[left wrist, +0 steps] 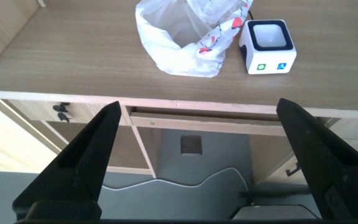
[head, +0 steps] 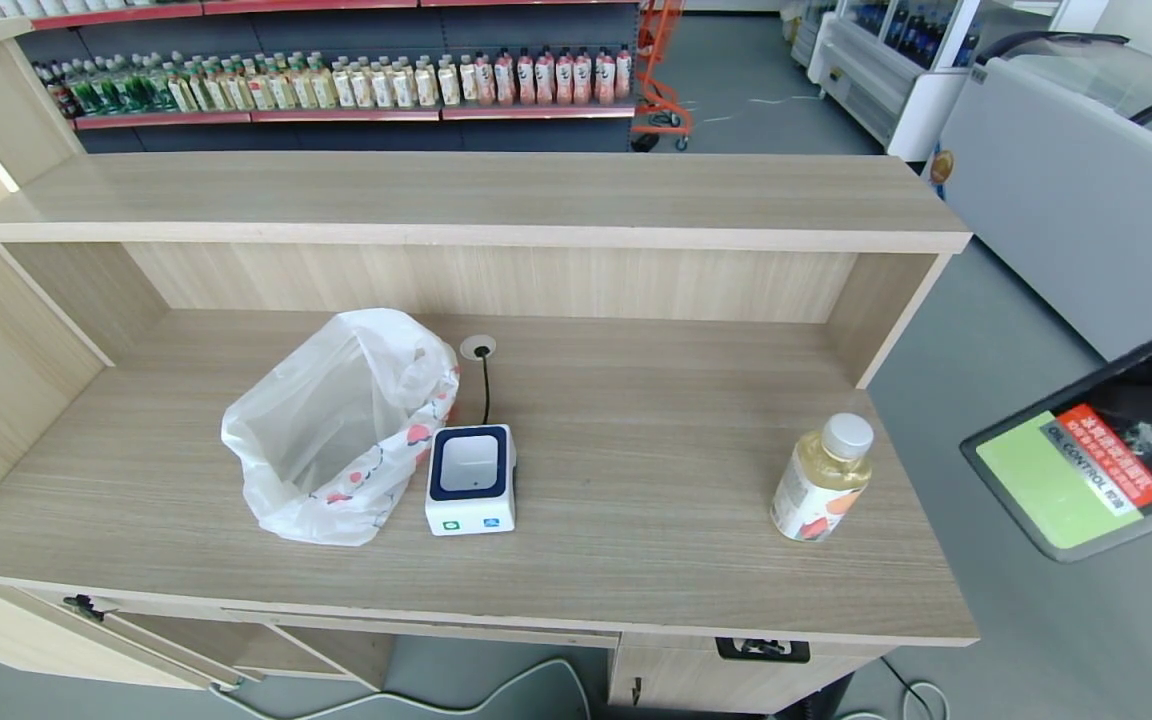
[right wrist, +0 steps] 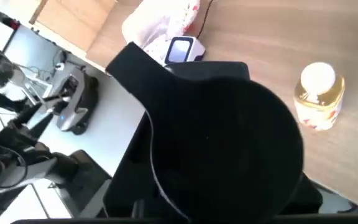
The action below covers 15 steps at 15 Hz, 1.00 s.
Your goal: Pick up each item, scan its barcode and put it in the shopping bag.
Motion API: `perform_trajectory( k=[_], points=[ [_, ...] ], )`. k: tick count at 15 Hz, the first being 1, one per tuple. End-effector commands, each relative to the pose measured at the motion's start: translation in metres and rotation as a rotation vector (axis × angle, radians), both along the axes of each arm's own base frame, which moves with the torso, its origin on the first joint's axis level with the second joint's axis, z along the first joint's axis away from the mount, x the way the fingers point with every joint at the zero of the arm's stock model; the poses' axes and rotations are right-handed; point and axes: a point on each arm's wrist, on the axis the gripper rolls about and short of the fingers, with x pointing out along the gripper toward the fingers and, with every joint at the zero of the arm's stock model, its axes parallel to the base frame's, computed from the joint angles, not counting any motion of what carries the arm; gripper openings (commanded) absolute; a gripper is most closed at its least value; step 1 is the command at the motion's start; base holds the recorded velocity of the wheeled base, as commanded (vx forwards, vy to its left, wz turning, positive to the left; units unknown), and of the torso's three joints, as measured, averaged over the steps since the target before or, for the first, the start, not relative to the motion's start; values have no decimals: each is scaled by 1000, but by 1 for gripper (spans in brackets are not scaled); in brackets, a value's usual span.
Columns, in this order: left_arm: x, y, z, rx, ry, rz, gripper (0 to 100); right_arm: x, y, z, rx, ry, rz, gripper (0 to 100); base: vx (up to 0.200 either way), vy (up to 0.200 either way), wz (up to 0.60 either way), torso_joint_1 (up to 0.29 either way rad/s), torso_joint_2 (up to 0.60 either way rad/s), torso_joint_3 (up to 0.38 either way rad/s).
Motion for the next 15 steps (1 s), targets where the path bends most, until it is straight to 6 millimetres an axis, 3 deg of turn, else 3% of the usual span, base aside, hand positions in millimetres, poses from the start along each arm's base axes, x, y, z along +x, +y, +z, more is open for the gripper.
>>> perform_trajectory(
  k=[1,5,9,14,15],
  points=[
    [0,0,0,0,1,0,100,8,0,-33,10,134,-38,0,0,0,0,0,0,0],
    [0,0,0,0,2,0,100,5,-2,-58,-7,116,-115,0,0,0,0,0,0,0],
    [0,0,0,2,2,0,100,16,-4,-76,-15,65,-202,0,0,0,0,0,0,0],
    [0,0,0,0,2,0,100,17,0,-64,20,32,-167,0,0,0,0,0,0,0],
    [0,0,0,2,2,0,100,17,6,-54,69,32,-124,0,0,0,0,0,0,0]
  ],
)
